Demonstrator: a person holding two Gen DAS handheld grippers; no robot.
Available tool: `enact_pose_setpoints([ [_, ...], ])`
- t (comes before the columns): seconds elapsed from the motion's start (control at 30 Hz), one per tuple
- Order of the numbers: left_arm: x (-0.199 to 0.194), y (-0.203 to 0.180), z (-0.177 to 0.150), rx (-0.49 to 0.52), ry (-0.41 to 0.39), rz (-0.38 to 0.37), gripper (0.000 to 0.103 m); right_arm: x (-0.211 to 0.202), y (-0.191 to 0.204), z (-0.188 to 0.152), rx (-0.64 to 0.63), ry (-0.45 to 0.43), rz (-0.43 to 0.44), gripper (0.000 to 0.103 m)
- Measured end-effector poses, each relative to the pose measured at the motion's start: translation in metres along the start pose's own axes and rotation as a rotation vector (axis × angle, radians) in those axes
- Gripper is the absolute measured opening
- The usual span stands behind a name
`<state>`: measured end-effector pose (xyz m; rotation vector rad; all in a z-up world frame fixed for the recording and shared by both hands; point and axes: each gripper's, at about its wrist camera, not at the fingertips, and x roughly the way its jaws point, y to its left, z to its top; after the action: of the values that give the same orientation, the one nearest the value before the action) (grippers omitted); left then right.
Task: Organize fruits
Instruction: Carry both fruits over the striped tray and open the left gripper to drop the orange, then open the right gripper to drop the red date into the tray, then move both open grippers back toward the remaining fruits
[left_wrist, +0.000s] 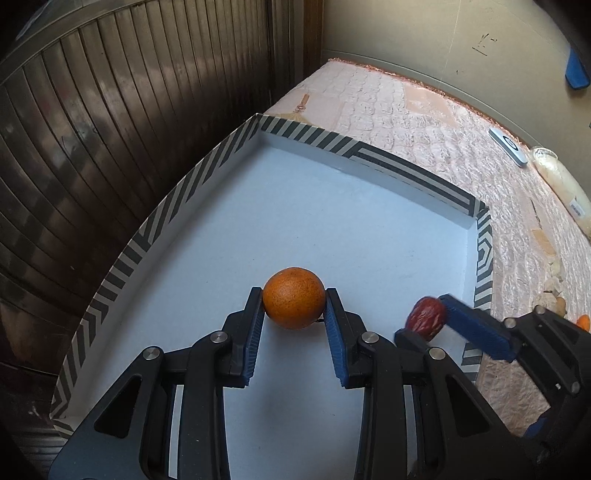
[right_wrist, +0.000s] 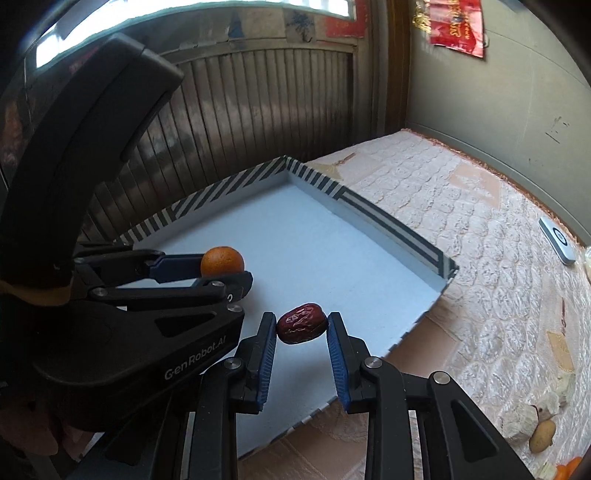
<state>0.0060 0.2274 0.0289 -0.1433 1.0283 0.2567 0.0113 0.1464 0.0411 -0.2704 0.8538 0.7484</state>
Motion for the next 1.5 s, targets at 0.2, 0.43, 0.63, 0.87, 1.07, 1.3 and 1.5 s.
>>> enact_pose_setpoints([
  [0.2, 0.004, 0.002, -0.001, -0.014, 0.013, 0.011, 0.032, 0.010, 0.011, -0.004, -0.048, 0.024, -0.006, 0.027],
  [0.43, 0.005, 0.008, -0.002, -0.041, 0.021, 0.035, 0.032, 0.009, 0.010, -0.004, -0.046, 0.026, 0.001, 0.035],
  [0.63, -0.008, 0.007, -0.003, -0.039, -0.026, 0.060, 0.039, -0.011, 0.008, -0.010, -0.033, -0.020, -0.010, 0.047],
  [0.87, -0.043, -0.007, -0.010, -0.017, -0.133, 0.024, 0.063, -0.049, 0.000, -0.028, -0.001, -0.080, -0.061, 0.048],
  [1.07, -0.064, -0.036, -0.020, 0.036, -0.175, -0.025, 0.063, -0.080, -0.024, -0.051, 0.082, -0.113, -0.105, 0.048],
  [1.3, -0.078, -0.084, -0.035, 0.117, -0.199, -0.103, 0.063, -0.115, -0.060, -0.083, 0.187, -0.128, -0.178, 0.048],
  [1.5, -0.086, -0.122, -0.050, 0.187, -0.208, -0.154, 0.063, -0.145, -0.089, -0.111, 0.293, -0.143, -0.251, 0.048],
])
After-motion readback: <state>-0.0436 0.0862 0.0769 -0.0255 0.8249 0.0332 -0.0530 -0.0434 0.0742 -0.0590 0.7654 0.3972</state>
